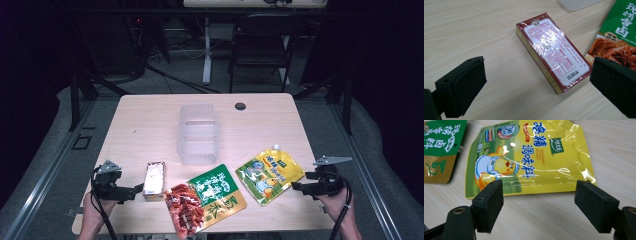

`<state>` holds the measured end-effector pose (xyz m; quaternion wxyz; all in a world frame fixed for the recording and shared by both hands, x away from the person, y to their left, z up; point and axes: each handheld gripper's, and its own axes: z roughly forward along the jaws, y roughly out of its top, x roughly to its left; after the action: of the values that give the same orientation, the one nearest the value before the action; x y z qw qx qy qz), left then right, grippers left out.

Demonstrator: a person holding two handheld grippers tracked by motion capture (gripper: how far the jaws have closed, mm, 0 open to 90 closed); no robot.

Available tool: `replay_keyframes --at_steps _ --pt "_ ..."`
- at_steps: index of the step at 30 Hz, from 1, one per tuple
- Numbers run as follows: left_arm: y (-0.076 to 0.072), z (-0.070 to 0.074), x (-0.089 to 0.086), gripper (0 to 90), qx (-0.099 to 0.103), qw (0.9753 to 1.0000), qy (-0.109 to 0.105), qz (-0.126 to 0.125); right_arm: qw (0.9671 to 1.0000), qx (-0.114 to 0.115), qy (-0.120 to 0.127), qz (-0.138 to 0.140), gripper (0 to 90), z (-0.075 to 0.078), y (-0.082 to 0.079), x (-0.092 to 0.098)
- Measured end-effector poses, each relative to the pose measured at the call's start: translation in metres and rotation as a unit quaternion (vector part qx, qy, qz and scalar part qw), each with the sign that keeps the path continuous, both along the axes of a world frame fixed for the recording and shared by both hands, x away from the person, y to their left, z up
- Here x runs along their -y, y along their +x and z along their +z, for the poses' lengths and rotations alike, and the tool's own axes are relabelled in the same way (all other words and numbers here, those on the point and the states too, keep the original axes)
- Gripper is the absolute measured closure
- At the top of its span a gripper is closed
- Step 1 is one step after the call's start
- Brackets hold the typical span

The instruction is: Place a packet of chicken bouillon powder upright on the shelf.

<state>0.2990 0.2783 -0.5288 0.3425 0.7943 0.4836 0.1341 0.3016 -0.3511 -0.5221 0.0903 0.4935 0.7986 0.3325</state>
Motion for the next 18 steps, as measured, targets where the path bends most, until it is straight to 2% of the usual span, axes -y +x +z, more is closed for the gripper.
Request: replay_keyframes --at_steps 5,12,18 --pt "0.001 0.0 0.001 0.3 -0.002 1.0 0.001 -0.003 1.0 0.004 0.006 0.002 22.7 0.003 0.003 0.001" --pt "0.002 -0.001 0.002 0.2 -0.005 1.0 0.0 -0.004 0.9999 -0.012 0.001 0.012 22.1 0.004 0.011 0.0" --pt "0.002 -0.001 0.003 0.3 -0.006 1.0 -0.003 -0.005 0.9998 -0.015 -0.005 0.009 22.2 0.004 0.019 0.0"
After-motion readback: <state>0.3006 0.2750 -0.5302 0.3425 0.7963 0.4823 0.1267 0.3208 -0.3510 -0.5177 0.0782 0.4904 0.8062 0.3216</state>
